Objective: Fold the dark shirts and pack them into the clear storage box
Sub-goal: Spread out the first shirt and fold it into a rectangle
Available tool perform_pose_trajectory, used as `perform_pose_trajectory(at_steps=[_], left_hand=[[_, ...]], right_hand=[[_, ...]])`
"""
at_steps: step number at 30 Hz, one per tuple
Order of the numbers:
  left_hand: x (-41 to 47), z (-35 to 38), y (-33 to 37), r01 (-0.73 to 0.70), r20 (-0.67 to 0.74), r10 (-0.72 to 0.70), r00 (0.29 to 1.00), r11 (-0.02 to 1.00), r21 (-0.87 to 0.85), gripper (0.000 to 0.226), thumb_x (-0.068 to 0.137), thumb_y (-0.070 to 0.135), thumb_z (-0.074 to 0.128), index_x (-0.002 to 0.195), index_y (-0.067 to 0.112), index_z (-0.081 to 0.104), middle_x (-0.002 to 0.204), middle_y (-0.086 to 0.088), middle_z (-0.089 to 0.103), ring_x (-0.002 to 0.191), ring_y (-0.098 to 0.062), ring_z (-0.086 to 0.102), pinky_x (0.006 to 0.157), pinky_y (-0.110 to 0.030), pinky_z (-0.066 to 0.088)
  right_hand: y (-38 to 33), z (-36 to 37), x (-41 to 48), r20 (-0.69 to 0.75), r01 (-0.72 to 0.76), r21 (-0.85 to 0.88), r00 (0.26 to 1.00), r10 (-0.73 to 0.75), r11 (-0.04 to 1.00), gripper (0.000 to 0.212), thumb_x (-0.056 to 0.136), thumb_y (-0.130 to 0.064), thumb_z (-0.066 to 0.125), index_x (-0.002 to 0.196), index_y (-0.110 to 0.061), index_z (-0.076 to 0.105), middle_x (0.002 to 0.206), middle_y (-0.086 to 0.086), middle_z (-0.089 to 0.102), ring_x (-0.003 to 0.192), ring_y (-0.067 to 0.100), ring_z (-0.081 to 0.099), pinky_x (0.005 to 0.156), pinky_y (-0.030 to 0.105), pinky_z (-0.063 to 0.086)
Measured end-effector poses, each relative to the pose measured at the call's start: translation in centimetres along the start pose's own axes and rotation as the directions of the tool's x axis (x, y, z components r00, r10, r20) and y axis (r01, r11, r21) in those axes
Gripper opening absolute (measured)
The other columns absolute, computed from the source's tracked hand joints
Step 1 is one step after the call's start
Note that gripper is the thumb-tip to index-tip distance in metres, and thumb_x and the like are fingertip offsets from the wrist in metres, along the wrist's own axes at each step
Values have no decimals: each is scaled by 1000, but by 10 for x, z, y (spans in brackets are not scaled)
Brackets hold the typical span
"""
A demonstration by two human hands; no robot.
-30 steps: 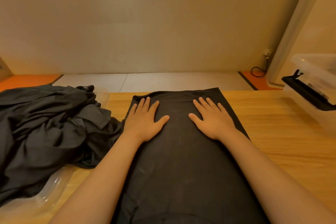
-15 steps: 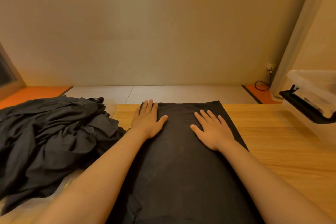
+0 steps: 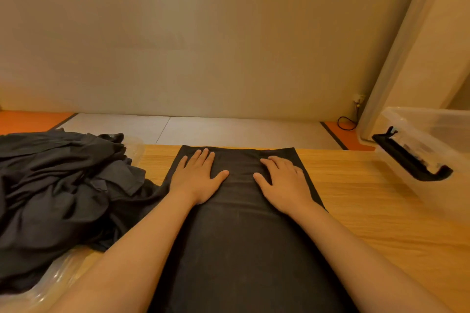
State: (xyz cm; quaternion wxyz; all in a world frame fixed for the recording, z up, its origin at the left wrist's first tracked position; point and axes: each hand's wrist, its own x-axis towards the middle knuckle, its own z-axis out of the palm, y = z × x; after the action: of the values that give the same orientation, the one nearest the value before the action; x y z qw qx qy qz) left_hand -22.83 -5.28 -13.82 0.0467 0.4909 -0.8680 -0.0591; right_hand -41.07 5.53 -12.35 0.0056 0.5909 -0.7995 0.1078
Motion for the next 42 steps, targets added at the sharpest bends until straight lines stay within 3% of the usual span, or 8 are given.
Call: perform_pose_trajectory(at_steps=[6, 10, 23, 28, 31, 33, 38, 42], left_hand=[[-1, 2, 0, 10, -30, -10, 999, 1000, -13, 76, 94, 67, 18, 155, 23, 6, 162, 4, -2, 148, -11, -7, 121, -37, -3], [2, 2, 0, 23, -20, -23, 1000, 1000, 7, 78, 93, 69, 16, 155, 24, 3, 162, 4, -4, 148, -12, -9, 121, -38, -3], [3, 0, 0, 129, 12, -129, 992, 991, -25, 82, 89, 74, 12, 155, 25, 5, 162, -1, -5, 149, -18, -9, 120, -42, -4], [0, -17, -3, 83, 41, -79, 996, 988, -131, 75, 97, 61, 21, 155, 19, -2, 161, -4, -16, 148, -18, -15, 120, -42, -7], [-33, -26, 11, -111, -57, 106, 993, 989, -96, 69, 101, 51, 27, 155, 17, 2, 161, -2, -16, 148, -15, -11, 120, -36, -6], [-68, -21, 27, -219, -27, 218, 976, 973, -70, 69, 100, 50, 30, 155, 18, 4, 161, 1, -15, 148, -13, -9, 120, -32, -4], [-143, -14, 34, -132, 110, 130, 985, 991, 13, 76, 96, 62, 19, 153, 21, -11, 157, 3, -24, 144, -13, -23, 120, -34, -7], [-155, -9, 19, -112, 105, 107, 989, 993, 36, 99, 69, 82, -8, 152, 28, -12, 158, 7, -21, 143, -9, -23, 117, -30, -12]], right_hand=[[13, 5, 42, 189, -6, -36, 982, 13, 999, 58, 103, -46, 19, 155, -22, 6, 162, -4, 3, 148, 13, -2, 120, 40, 3], [27, 3, 52, 179, -29, 33, 984, 23, 999, 59, 103, -44, 21, 154, -24, -1, 162, -5, 4, 148, 9, 1, 120, 38, 3], [29, 8, 33, 188, -178, -67, 964, 188, 982, 60, 103, -46, 12, 154, -20, -3, 162, 0, -8, 148, 18, -10, 119, 41, -3], [44, -17, 17, 202, -257, -60, 943, 264, 965, 62, 102, -47, 14, 154, -18, -3, 162, 1, -5, 149, 19, -6, 120, 43, 0], [23, -30, -15, 177, -148, -3, 973, 146, 989, 62, 103, -46, 18, 154, -19, -3, 162, -2, -4, 148, 15, -7, 119, 40, -1], [2, -32, -48, 149, -49, 1, 988, 48, 999, 62, 103, -46, 20, 154, -21, -2, 162, -5, -4, 147, 12, -9, 119, 38, -2], [-11, -27, -109, 241, 48, -98, 970, -23, 994, 62, 102, -49, 16, 152, -24, -10, 160, -5, -15, 145, 12, -18, 121, 39, -5], [1, -19, -116, 256, 39, -73, 966, -19, 997, 62, 101, -53, 14, 153, -28, -8, 160, -7, -12, 146, 11, -15, 121, 38, -4]])
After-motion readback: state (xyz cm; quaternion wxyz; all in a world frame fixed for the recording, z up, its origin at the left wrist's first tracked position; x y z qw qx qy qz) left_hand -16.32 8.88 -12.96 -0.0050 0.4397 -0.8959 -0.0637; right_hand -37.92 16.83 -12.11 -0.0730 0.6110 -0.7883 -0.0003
